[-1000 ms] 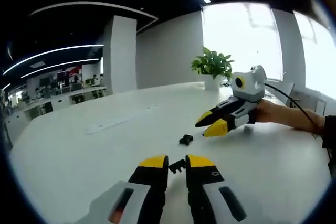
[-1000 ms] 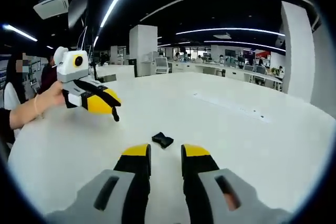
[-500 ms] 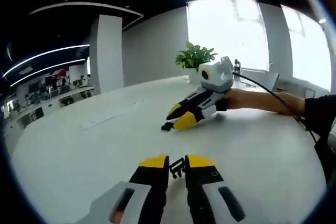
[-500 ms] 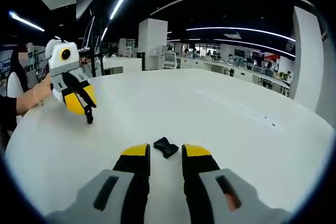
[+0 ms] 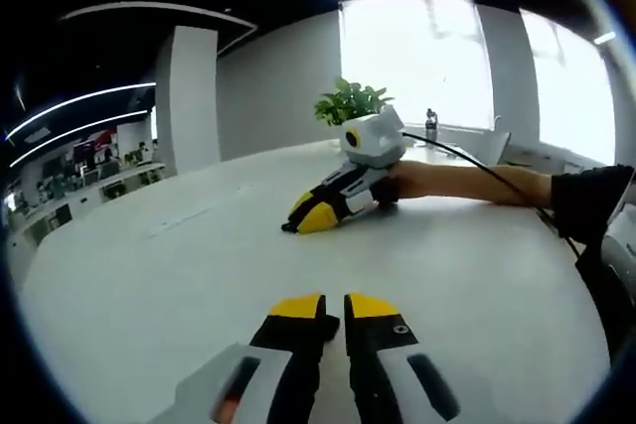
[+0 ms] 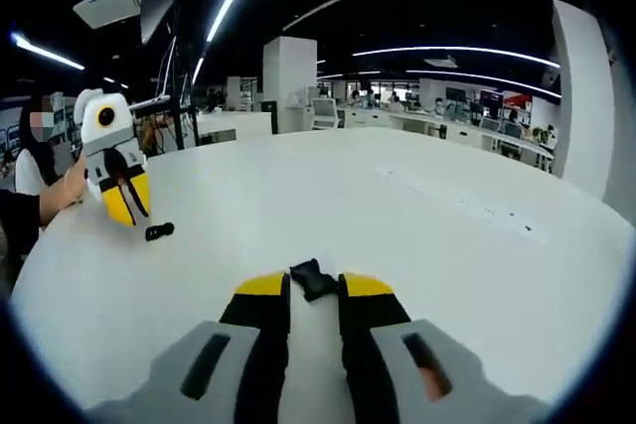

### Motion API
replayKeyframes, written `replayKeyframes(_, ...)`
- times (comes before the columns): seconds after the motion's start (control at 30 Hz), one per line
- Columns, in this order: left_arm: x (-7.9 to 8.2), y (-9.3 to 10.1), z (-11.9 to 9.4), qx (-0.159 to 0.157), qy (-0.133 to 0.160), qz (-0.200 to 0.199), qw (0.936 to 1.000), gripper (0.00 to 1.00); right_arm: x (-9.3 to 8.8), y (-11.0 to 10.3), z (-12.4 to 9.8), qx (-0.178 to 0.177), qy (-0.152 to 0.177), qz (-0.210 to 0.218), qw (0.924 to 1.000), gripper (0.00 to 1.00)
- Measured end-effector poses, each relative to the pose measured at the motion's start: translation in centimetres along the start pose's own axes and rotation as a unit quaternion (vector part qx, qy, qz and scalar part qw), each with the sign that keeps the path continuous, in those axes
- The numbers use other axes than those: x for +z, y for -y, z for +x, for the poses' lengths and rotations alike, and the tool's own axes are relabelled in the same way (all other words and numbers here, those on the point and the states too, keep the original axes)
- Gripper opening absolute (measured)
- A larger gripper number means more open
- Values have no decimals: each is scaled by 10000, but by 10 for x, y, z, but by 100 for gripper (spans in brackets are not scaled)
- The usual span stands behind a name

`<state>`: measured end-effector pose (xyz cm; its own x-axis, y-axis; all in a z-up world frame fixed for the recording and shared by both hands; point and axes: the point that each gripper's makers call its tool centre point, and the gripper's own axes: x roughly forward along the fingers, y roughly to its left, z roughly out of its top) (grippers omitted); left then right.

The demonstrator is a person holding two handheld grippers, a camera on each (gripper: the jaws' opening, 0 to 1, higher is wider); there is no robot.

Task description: Snap the two parts of the plastic buckle together until the buckle closes and remains connected.

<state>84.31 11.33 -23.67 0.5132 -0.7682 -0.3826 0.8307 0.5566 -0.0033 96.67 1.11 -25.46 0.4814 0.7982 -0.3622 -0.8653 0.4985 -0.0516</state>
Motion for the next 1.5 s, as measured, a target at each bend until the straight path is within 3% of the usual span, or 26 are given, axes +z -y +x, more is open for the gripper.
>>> replayKeyframes(0.2,-5,-6,-7,210,-83,97,9997,9,2,-7,-2,37,-16,-87,10000,15)
replayKeyframes(0.43,-4,-17,-13,441,-20,-156,9989,10,4,-24,-4,229,-55,-167,9996,15)
replayKeyframes(0.6,-10,-14,-9,485,-80,-221,9985,14,7,-38,0,371,-79,-265,9989,15)
replayKeyframes(0.7,-13,-9,-6,509,-154,-102,9985,19,12,-41,-4,413,-138,-563,9975,16)
replayKeyframes(0.87,-11,-5,-3,620,-194,-78,9979,24,26,-24,-20,151,154,-563,9982,16)
replayKeyframes(1.0,-13,-8,-2,815,-238,-174,9962,27,18,-3,-21,-207,113,-364,9991,16)
replayKeyframes(1.07,-15,-9,0,879,-268,-209,9955,27,12,-4,-17,-171,104,-46,9998,16)
replayKeyframes(1.27,-18,-14,4,935,-266,-392,9945,26,6,-6,-2,-221,-24,370,9991,22)
replayKeyframes(1.5,-21,-21,1,976,-321,-419,9938,26,6,-5,6,-321,-42,286,9991,22)
